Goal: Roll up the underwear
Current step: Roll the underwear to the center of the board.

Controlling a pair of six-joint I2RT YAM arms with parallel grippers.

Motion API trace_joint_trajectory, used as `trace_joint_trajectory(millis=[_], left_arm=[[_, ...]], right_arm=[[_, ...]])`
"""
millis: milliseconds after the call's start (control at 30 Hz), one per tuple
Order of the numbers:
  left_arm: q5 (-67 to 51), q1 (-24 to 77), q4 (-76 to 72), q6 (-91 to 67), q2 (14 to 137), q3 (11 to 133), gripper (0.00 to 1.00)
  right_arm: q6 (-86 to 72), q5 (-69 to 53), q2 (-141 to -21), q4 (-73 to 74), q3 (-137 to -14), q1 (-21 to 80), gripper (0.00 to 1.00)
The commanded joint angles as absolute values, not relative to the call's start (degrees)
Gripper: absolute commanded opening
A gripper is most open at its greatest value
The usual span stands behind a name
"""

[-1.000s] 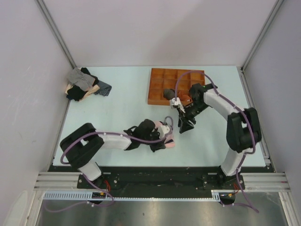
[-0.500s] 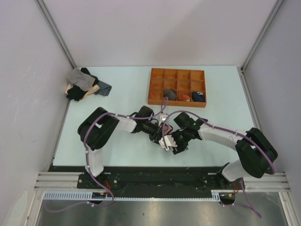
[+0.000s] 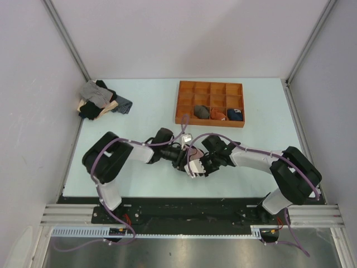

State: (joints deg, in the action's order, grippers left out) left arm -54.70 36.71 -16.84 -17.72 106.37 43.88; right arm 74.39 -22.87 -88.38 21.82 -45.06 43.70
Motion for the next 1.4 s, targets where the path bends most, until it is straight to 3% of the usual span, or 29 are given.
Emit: trace_joint_trajectory(millis=[0, 233, 300, 500, 600, 967, 1133, 1333, 1367], left_arm=[[-45.54, 32.88, -26.88, -22.94, 94.09, 36.66, 0.54], [-35.34, 33.66, -35.93, -12.59, 73.08, 21.29, 0.57], [-30.61, 38.13, -40.16, -7.05, 64.27, 12.34, 0.60], [-21.90, 52.02, -44.92, 3.59, 55.55, 5.71, 0.68], [-18.38, 56.94, -38.43, 8.60, 57.47, 10.43, 0.68], [-9.41, 66.70, -25.94, 23.02, 81.97, 27.59, 0.71], [-0.10, 68.99, -18.91, 26.27, 89.99, 34.71, 0.62], [7.81, 69.08, -14.33, 24.35, 95.09, 37.79, 0.38], [8.26, 69.17, -13.89, 23.91, 95.27, 37.88, 0.30]], right_arm=[[74.09, -24.85, -92.19, 28.18, -46.75, 43.33, 0.15], [73.65, -37.61, -98.69, 49.72, -59.66, 38.59, 0.11], [73.92, -43.40, -105.26, 61.21, -66.94, 37.09, 0.11], [73.57, -49.30, -112.67, 70.04, -72.33, 33.23, 0.11], [72.43, -49.31, -115.57, 70.66, -73.65, 32.35, 0.12], [70.58, -49.75, -118.56, 70.40, -74.36, 30.32, 0.14], [71.37, -50.27, -119.09, 71.19, -74.36, 30.06, 0.14], [73.12, -51.50, -117.78, 72.42, -74.36, 29.53, 0.15], [73.21, -51.76, -117.51, 72.51, -74.36, 29.44, 0.16]])
